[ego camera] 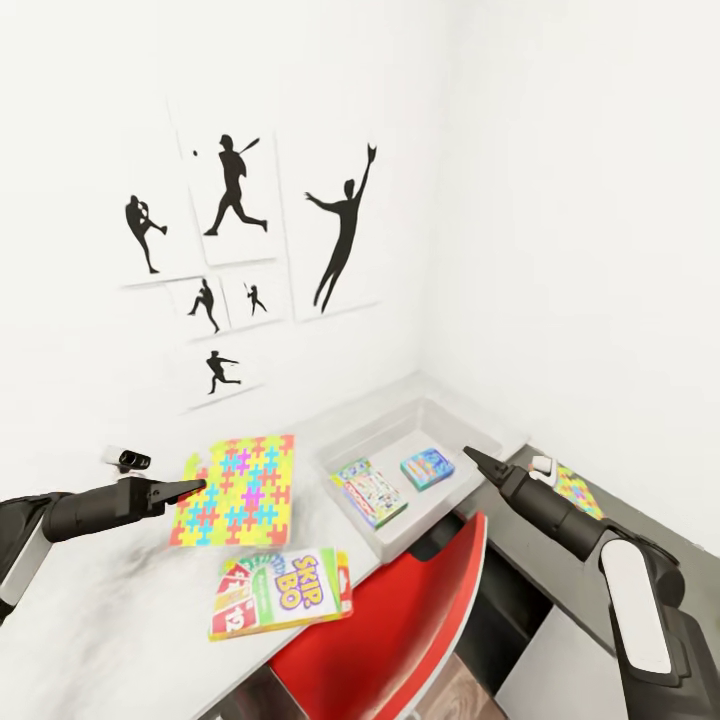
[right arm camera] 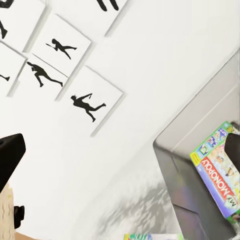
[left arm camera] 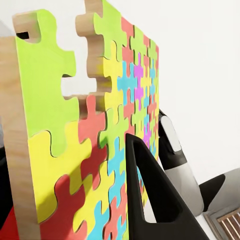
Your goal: Put all the toys in the child's room - the three board games (two on the bed and one on the table), the two jigsaw puzzles on the table, and the tennis ball on the table - inside the toy box on the table in the child's room.
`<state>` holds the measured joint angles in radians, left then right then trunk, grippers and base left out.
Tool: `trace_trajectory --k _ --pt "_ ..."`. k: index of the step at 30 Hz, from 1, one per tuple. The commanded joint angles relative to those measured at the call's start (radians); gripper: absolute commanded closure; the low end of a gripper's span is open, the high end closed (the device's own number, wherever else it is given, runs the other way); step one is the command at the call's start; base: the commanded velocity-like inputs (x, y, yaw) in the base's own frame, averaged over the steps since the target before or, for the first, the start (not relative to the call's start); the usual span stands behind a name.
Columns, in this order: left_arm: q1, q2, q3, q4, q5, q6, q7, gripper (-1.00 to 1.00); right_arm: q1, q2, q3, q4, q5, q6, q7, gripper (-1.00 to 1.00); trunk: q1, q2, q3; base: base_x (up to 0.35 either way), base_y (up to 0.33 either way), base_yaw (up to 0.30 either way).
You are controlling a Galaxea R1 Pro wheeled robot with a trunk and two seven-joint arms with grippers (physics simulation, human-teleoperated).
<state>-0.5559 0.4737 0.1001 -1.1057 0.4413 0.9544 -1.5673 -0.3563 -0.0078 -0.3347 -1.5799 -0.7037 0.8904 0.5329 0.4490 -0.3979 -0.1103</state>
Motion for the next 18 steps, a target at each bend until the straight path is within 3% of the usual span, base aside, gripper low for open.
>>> trace_trajectory --k 1,9,18 --pt "-0.001 0.0 0.0 0.0 0.0 0.01 -0.004 1.0 -0.001 0.0 -0.002 0.0 0.001 0.006 0.005 -1.0 0.001 -0.002 -0.002 0.249 -0.183 0.0" --pt "-0.001 0.0 0.0 0.0 0.0 0.01 -0.004 1.0 -0.001 0.0 -0.002 -0.001 0.001 0.005 0.005 -1.0 0.001 -0.002 -0.002 0.244 -0.183 0.029" --pt "-0.001 0.0 0.0 0.0 0.0 0.01 -0.004 1.0 -0.001 0.0 -0.002 -0.002 0.001 0.005 0.006 -1.0 0.001 -0.002 0.004 0.169 -0.144 0.235"
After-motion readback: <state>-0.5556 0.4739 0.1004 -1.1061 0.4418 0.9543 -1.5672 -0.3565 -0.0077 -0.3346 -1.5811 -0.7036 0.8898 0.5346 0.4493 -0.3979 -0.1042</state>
